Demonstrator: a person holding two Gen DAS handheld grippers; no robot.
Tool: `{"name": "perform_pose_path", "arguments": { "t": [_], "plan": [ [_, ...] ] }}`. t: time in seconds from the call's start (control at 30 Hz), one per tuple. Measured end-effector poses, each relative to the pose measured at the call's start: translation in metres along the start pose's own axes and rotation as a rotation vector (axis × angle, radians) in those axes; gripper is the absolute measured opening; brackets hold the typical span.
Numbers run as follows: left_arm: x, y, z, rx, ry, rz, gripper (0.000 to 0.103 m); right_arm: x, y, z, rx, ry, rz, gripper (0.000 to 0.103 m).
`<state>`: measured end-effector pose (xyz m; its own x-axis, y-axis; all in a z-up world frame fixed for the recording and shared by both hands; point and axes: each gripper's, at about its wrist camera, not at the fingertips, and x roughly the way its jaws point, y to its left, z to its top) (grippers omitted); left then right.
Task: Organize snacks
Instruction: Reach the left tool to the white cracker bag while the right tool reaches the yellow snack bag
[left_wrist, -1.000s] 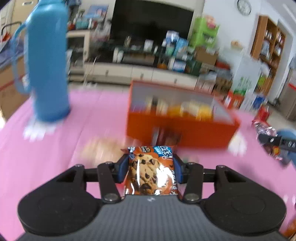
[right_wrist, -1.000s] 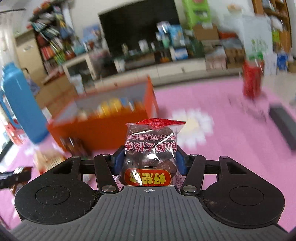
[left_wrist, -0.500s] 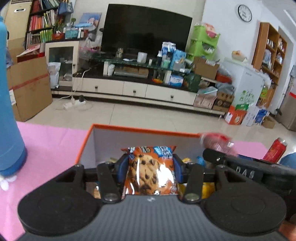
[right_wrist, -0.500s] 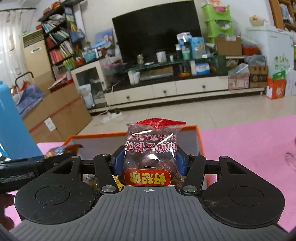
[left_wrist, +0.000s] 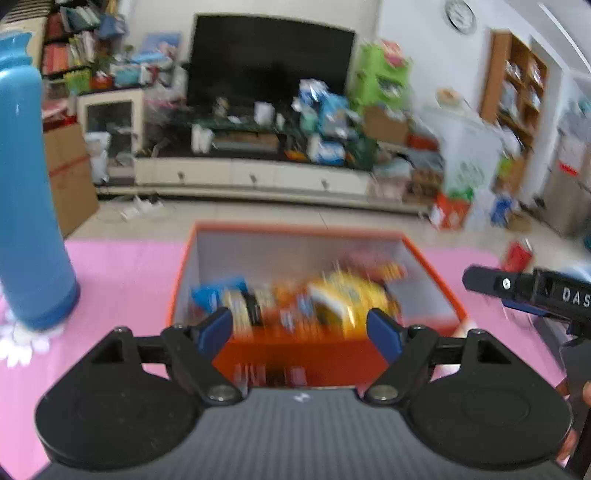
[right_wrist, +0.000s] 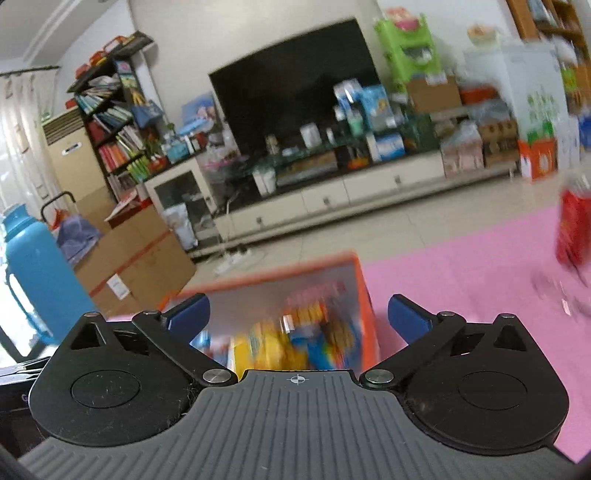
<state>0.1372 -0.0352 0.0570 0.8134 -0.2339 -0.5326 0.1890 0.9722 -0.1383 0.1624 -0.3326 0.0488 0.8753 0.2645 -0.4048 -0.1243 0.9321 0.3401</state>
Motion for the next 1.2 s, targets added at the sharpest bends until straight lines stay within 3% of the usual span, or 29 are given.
{"name": "perform_pose_path", "arguments": {
  "t": [0.07, 0.13, 0.27, 0.47, 0.57, 0.67, 0.8, 0.87, 0.97, 1.1, 1.2],
  "plan": [
    [-0.018, -0.001, -0.025, 0.010, 0.029, -0.016, 0.080, -0.020, -0.013, -0.025, 0.004, 0.061, -0.001, 0.093],
    [-0.034, -0.003, -0.057, 0.019, 0.076, -0.039, 0.081, -0.044, -0.027, -0.054, 0.012, 0.118, -0.059, 0.093],
    [-0.054, -0.013, -0.120, 0.054, 0.211, -0.068, 0.081, -0.084, -0.052, -0.098, 0.074, 0.216, -0.079, 0.093],
    [-0.087, -0.027, -0.169, 0.115, 0.252, -0.045, 0.081, -0.127, -0.078, -0.126, 0.130, 0.220, -0.115, 0.093],
    [-0.085, -0.021, -0.157, 0.117, 0.212, 0.025, 0.081, -0.127, -0.082, -0.124, 0.159, 0.207, -0.091, 0.093],
    [-0.078, -0.001, -0.134, 0.060, 0.171, 0.079, 0.082, -0.116, -0.057, -0.121, 0.099, 0.224, -0.030, 0.093],
    [-0.069, 0.028, -0.127, -0.049, 0.177, 0.104, 0.082, -0.106, 0.004, -0.141, -0.182, 0.289, 0.067, 0.093],
    [-0.067, 0.042, -0.123, -0.066, 0.173, 0.144, 0.082, -0.098, 0.025, -0.156, -0.319, 0.349, 0.051, 0.093],
    [-0.066, 0.063, -0.110, -0.062, 0.143, 0.203, 0.082, -0.093, 0.037, -0.170, -0.477, 0.360, -0.018, 0.093],
    [-0.047, 0.093, -0.085, -0.068, 0.123, 0.270, 0.082, -0.078, 0.014, -0.161, -0.372, 0.392, -0.092, 0.093],
    [-0.028, 0.111, -0.064, -0.104, 0.100, 0.296, 0.082, -0.079, -0.003, -0.152, -0.301, 0.363, -0.147, 0.093]
  ]
}}
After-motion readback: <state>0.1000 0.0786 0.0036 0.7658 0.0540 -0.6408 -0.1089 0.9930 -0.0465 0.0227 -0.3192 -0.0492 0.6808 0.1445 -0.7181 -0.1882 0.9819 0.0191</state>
